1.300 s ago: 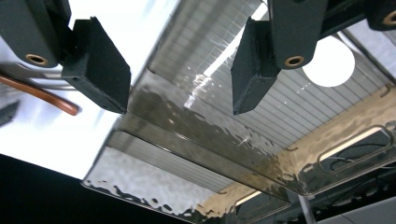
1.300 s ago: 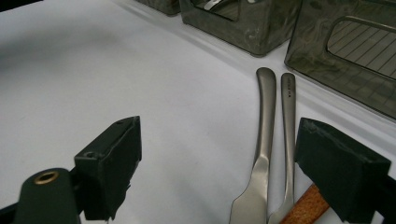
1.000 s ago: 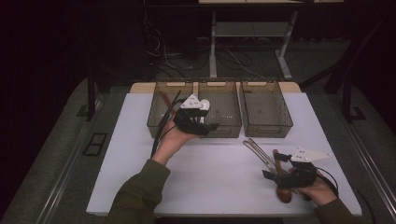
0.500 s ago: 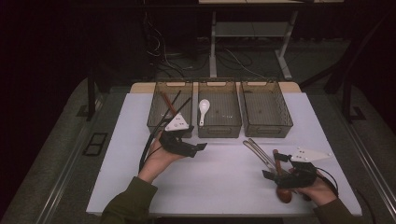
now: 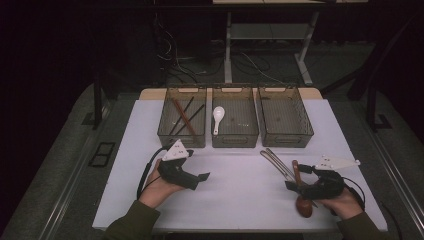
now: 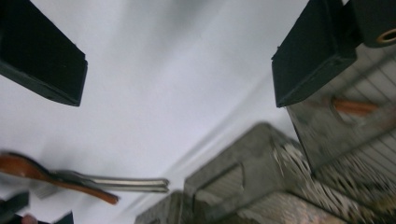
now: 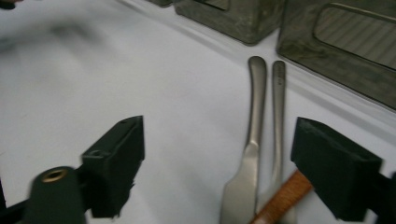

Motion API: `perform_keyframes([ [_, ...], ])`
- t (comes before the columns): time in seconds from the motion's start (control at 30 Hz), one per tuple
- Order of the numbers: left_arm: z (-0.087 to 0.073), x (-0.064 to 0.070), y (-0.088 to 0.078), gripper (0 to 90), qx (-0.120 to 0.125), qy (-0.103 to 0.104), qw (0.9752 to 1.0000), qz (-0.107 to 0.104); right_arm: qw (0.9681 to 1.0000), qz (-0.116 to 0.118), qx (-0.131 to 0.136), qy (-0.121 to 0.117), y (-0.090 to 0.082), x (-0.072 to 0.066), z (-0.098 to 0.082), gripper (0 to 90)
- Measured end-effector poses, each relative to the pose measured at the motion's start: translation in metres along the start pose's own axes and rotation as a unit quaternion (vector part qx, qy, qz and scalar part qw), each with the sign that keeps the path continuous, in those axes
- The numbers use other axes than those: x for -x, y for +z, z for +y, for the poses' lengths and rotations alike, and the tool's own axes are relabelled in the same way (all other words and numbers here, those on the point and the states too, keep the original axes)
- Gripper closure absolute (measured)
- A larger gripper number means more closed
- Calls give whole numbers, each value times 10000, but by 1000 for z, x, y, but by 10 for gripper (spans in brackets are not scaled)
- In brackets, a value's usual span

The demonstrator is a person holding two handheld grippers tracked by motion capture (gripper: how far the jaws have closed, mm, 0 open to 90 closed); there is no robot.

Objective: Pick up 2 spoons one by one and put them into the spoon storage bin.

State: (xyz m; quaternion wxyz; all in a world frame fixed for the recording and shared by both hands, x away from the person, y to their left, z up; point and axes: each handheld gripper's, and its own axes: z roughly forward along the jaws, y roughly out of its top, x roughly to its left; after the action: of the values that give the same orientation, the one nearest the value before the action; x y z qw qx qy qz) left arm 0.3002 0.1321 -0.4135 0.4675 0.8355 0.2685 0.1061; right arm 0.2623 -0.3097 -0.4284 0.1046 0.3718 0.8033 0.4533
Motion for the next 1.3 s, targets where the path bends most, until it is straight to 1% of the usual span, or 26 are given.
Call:
perform_keyframes([
  [0.07, -6, 2, -2, 5, -58, 19, 10000, -21, 10000, -26, 35, 37, -5, 3, 1, 237],
  [0.17, -16, 4, -3, 0, -113, -13, 9999, -75, 9998, -118, 42, 159, -9, 6, 3, 313],
  [0.27, -24, 7, -6, 0, -139, -55, 9998, -96, 9994, -228, -24, 253, -10, 9, 3, 390],
  [0.33, -29, 10, -7, 0, -111, -126, 9998, -103, 9992, -232, -62, 314, -11, 12, 2, 428],
  [0.43, -35, 13, -10, 0, -166, -98, 9998, -80, 9988, -282, -186, 347, -11, 15, 1, 485],
  [0.6, -41, 14, -11, 0, -282, -36, 9996, -93, 9981, -358, -333, 363, -11, 20, -1, 570],
  [0.73, -40, 14, -11, 0, -303, -13, 9995, -106, 9974, -407, -440, 404, -11, 26, -1, 707],
  [0.83, -41, 14, -11, 0, -316, 2, 9995, -94, 9973, -349, -539, 342, -15, 27, -4, 808],
  [0.93, -41, 13, -11, 0, -321, -8, 9994, -95, 9975, -254, -629, 193, -20, 23, -6, 884],
  [1.1, -41, 13, -11, 0, -345, 10, 9994, -97, 9966, -22, -826, -13, -28, 14, -15, 894],
  [1.17, -41, 13, -11, 0, -341, 3, 9994, -96, 9961, 21, -875, -98, -32, 11, -19, 893],
  [1.2, -41, 13, -11, 0, -376, 37, 9992, -103, 9961, 43, -876, -134, -34, 10, -21, 893],
  [1.3, -41, 13, -10, 0, -397, 54, 9991, -117, 9953, 112, -943, -184, -39, 7, -28, 893],
])
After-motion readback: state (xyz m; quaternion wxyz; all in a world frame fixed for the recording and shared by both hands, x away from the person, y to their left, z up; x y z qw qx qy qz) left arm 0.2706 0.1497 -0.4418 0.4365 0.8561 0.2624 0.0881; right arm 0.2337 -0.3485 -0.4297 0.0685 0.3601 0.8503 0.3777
